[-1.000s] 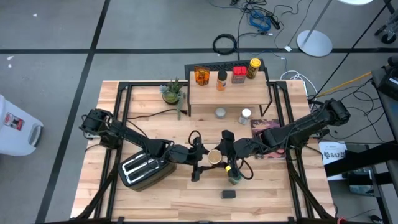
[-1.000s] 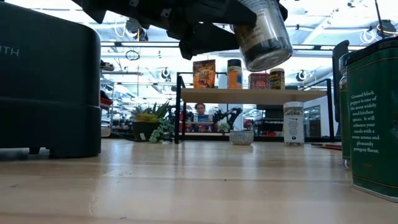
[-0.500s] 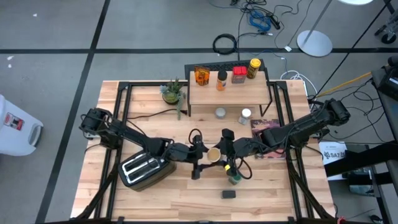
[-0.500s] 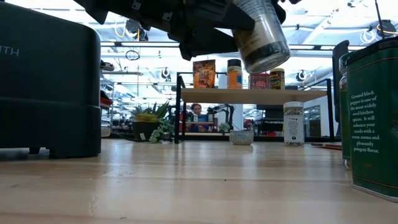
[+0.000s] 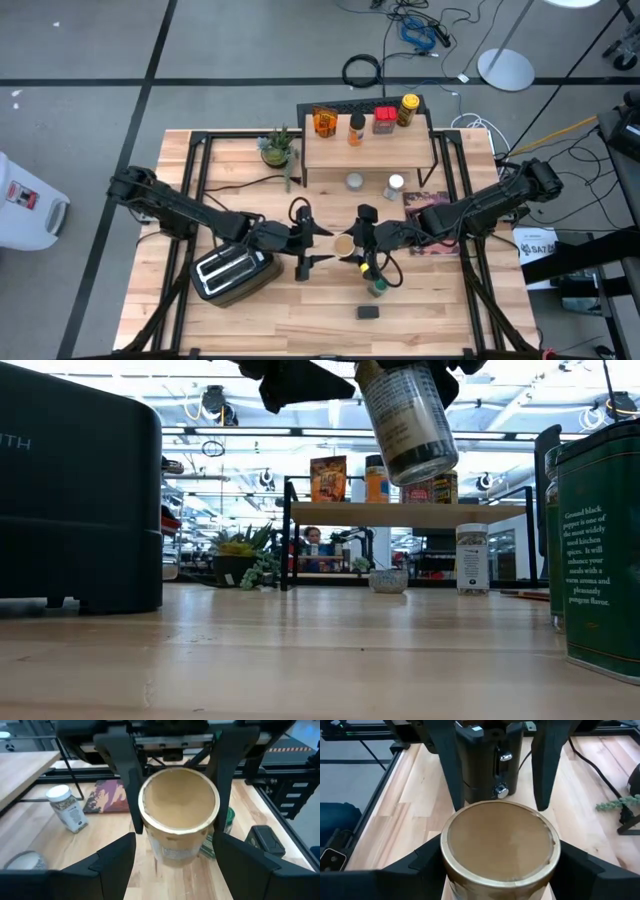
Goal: Shelf spices
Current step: Put the brown seasoning bottle on the shelf
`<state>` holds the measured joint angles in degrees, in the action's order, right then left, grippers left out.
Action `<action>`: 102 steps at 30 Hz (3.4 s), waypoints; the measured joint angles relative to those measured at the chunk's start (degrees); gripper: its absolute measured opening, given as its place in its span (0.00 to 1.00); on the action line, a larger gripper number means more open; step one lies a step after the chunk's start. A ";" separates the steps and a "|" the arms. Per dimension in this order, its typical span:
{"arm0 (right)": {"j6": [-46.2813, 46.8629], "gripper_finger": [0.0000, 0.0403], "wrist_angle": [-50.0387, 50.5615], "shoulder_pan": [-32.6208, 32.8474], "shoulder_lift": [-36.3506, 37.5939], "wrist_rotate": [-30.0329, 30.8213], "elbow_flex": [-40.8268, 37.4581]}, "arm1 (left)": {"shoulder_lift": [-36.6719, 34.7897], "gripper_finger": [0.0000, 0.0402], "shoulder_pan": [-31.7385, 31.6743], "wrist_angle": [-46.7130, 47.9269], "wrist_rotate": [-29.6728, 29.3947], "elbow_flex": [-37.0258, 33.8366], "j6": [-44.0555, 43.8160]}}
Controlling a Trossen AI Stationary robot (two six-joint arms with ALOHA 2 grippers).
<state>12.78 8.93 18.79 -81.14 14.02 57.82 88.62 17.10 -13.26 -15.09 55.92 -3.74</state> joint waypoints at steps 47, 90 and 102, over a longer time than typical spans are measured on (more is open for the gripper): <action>-13.51 0.65 -35.08 -15.97 -0.01 -12.51 -27.50 | 0.11 0.68 0.85 0.42 -0.88 -0.09 -0.25; -12.04 0.72 -65.59 -27.81 -17.77 -31.01 -34.45 | 5.53 0.68 -6.27 5.24 1.42 7.65 2.59; -10.45 0.73 -75.62 -28.96 -17.90 -30.21 -41.66 | 5.53 0.68 -6.66 5.29 1.29 7.65 1.33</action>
<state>2.33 -66.70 -10.17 -99.04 -16.19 16.16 94.15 10.44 -7.97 -13.80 63.57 -2.41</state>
